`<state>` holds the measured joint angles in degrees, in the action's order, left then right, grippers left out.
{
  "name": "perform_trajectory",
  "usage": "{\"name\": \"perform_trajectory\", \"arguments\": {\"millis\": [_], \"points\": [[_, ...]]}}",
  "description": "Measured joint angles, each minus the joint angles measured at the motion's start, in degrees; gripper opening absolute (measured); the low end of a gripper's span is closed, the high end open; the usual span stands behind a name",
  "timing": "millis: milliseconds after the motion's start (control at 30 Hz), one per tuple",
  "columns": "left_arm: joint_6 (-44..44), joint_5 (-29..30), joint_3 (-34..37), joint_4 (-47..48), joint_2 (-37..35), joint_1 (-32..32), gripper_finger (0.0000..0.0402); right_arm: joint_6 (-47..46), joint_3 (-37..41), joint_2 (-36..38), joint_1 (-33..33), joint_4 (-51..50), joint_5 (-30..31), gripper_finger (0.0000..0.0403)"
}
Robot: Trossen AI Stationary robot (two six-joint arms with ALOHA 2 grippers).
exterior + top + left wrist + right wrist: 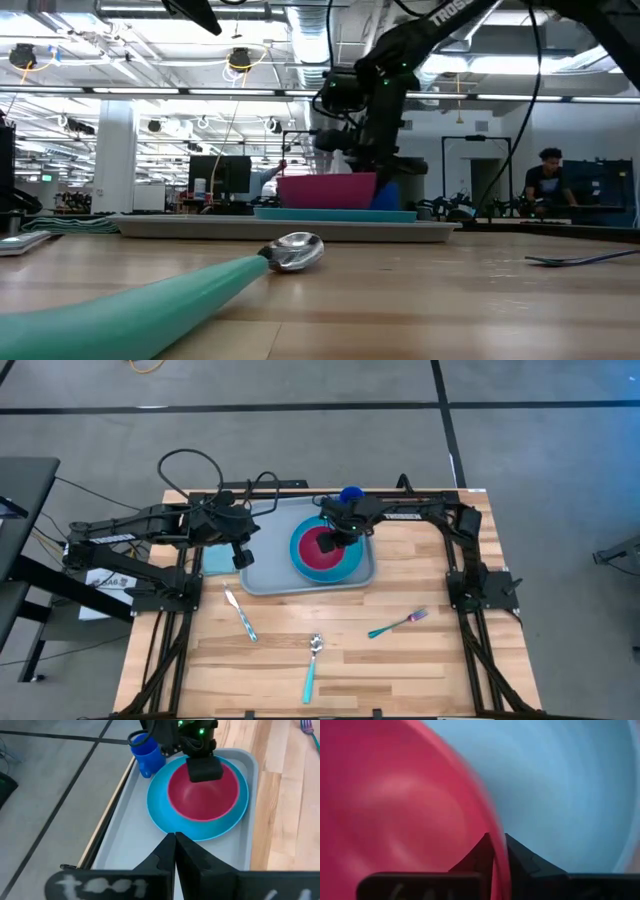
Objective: Set up tray
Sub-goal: Put the pink bowl on the light blue plate, then put the iridescent fork on the blue napkin
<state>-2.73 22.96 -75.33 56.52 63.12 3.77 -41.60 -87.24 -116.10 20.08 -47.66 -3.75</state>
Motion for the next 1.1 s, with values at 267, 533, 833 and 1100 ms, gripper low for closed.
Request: {"name": "perform_trajectory", "arguments": {"millis": [267, 533, 833, 1100], "points": [[0.0, -0.2, 0.0, 0.0, 0.0, 0.0, 0.0000, 3.0, -3.9, -0.9, 0.3, -3.1, 2.9, 0.0045], [0.3, -0.2, 0.0, 0.0, 0.0, 0.0, 0.0000, 6.2, -4.1, -0.9, 0.2, -5.6, 2.8, 0.0067], [0.0, -0.2, 0.0, 0.0, 0.0, 0.0, 0.0000, 6.3, -4.2, 1.7, 0.8, -5.5, 2.4, 0.0087], [0.0, -0.2, 0.0, 0.0, 0.0, 0.0, 0.0000, 6.2, -4.1, 9.6, 0.4, -9.2, -1.1, 0.0088]]}}
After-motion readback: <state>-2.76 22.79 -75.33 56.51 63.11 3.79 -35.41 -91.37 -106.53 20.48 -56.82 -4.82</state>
